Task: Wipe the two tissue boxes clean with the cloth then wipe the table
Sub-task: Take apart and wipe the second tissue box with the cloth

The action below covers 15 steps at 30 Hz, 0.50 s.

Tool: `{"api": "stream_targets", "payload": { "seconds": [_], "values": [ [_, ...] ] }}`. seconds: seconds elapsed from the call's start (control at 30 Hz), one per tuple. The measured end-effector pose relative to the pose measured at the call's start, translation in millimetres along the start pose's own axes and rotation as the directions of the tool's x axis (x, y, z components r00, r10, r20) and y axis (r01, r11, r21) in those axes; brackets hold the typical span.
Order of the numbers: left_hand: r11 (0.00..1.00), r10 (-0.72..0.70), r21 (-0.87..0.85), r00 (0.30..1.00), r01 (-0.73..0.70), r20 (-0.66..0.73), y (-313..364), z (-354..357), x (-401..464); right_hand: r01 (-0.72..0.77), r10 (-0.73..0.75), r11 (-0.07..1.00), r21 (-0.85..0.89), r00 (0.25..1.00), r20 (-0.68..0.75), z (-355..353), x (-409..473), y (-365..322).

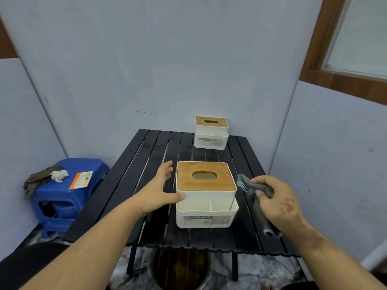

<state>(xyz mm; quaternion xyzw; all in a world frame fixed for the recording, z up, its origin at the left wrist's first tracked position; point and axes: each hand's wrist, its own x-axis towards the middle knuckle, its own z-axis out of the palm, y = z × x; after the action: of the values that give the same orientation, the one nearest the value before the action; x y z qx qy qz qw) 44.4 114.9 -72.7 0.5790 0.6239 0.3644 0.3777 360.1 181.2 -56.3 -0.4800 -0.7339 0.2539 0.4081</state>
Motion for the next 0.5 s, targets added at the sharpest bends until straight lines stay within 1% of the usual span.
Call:
{"api": "stream_targets", "payload": {
  "seconds": [0.03,0.07,0.1,0.17,0.2,0.23,0.3,0.33,0.43,0.5],
  "values": [
    [0.999,0.01,0.035,0.999,-0.009,-0.04,1,1,-5,0.042,-0.042,0.999,0.02,0.999,0.004,1,-4,-3],
    [0.997,0.035,0.067,0.994,-0.029,-0.099,3,4,-12,0.129,-0.128,0.991,-0.025,0.992,0.016,1,-8,-6],
    [0.994,0.072,0.097,0.981,-0.055,-0.179,4,9,-20,0.247,-0.243,0.965,-0.092,0.969,0.051,2,-11,-7],
    [0.977,0.179,0.171,0.927,-0.127,-0.331,7,24,-38,0.499,-0.461,0.826,-0.264,0.866,0.193,5,-16,-4],
    [0.96,0.24,0.227,0.9,-0.163,-0.365,7,32,-47,0.571,-0.505,0.756,-0.319,0.82,0.271,7,-18,-3],
    [0.94,0.292,0.282,0.883,-0.194,-0.368,6,40,-55,0.597,-0.502,0.724,-0.346,0.8,0.329,9,-19,-3],
    [0.918,0.333,0.331,0.88,-0.221,-0.338,1,50,-63,0.587,-0.473,0.712,-0.384,0.806,0.355,13,-18,-4],
    [0.919,0.33,0.329,0.881,-0.217,-0.339,-2,53,-64,0.58,-0.458,0.706,-0.405,0.811,0.364,14,-18,-6],
    [0.943,0.294,0.273,0.865,-0.192,-0.407,-11,60,-62,0.581,-0.43,0.684,-0.441,0.809,0.401,18,-14,-8],
    [0.946,0.289,0.262,0.859,-0.19,-0.422,-14,66,-60,0.574,-0.424,0.7,-0.425,0.813,0.399,18,-14,-10]
  ]
}}
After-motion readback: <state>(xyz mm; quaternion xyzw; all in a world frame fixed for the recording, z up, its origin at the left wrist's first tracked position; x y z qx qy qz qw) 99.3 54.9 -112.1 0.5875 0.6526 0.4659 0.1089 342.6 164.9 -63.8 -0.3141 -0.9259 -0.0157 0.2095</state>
